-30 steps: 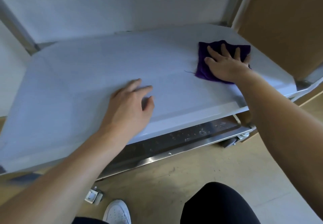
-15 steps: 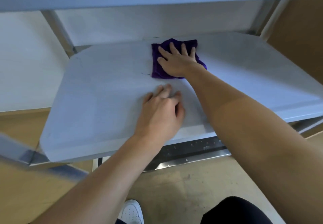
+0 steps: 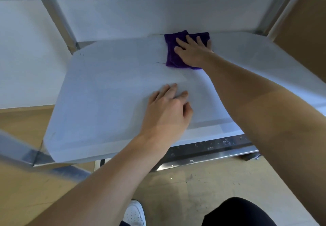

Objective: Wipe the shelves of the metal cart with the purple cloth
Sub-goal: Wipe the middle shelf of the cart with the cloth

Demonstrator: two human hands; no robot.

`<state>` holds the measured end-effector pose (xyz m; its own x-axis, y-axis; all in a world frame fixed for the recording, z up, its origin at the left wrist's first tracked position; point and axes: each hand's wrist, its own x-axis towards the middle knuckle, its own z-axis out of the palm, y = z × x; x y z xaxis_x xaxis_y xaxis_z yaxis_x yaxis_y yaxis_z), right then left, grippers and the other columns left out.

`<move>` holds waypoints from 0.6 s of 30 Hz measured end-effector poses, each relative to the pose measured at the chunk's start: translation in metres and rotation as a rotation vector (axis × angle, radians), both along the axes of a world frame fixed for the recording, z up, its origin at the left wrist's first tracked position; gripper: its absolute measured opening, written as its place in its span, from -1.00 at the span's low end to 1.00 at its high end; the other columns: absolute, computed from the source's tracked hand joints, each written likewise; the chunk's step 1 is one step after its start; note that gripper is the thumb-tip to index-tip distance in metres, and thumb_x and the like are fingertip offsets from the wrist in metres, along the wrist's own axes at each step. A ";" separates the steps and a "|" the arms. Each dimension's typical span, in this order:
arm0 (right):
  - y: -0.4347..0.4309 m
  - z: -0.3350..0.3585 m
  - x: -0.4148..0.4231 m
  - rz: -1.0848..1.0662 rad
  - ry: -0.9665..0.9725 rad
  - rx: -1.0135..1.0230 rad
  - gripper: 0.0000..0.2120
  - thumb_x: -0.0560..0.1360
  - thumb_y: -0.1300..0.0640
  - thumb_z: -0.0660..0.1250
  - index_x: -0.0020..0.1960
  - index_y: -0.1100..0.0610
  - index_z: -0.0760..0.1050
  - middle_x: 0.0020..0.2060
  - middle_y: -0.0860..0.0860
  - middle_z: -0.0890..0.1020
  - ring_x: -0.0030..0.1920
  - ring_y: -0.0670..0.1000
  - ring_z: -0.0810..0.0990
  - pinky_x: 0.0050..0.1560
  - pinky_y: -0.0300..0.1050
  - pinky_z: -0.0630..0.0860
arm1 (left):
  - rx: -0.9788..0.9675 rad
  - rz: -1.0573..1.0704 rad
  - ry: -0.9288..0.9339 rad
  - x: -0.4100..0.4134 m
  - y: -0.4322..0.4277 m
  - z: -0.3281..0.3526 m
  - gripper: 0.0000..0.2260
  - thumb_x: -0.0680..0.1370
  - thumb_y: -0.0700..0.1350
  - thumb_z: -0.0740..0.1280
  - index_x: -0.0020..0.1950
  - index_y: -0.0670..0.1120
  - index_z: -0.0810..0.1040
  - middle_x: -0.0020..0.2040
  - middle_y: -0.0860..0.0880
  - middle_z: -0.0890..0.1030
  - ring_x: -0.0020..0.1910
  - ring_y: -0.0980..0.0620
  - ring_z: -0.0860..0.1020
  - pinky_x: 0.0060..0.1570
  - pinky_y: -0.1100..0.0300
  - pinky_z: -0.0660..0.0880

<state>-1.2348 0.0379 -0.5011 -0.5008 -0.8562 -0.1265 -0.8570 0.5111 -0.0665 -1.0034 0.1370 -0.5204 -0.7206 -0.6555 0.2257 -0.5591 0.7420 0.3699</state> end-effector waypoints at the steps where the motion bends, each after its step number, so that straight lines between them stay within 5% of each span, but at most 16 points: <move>1: 0.006 0.001 -0.004 -0.003 0.001 0.001 -0.45 0.59 -0.27 -0.20 0.56 -0.25 -0.16 0.60 -0.06 -0.12 0.58 0.19 -0.15 0.48 0.29 -0.24 | 0.005 0.002 0.006 0.000 0.000 0.000 -0.64 0.61 0.00 0.16 0.39 0.02 0.48 0.49 -0.09 0.34 0.50 -0.05 0.23 0.46 0.07 0.10; 13: 0.128 -0.003 0.010 0.138 0.017 0.000 -0.37 0.52 -0.34 -0.30 0.57 -0.24 -0.14 0.60 -0.06 -0.09 0.58 0.19 -0.13 0.52 0.24 -0.14 | -0.006 0.050 0.052 -0.007 0.004 0.004 -0.69 0.55 -0.04 0.24 0.25 -0.08 0.56 0.37 -0.09 0.48 0.42 -0.04 0.36 0.35 0.05 0.25; 18: 0.160 -0.001 0.045 0.109 -0.047 -0.052 -0.46 0.62 -0.26 -0.12 0.56 -0.27 -0.14 0.60 -0.08 -0.11 0.58 0.14 -0.16 0.53 0.20 -0.20 | -0.010 0.078 0.074 -0.009 0.003 0.005 -0.73 0.57 -0.09 0.18 0.17 -0.17 0.55 0.30 -0.11 0.54 0.35 -0.05 0.43 0.30 0.04 0.31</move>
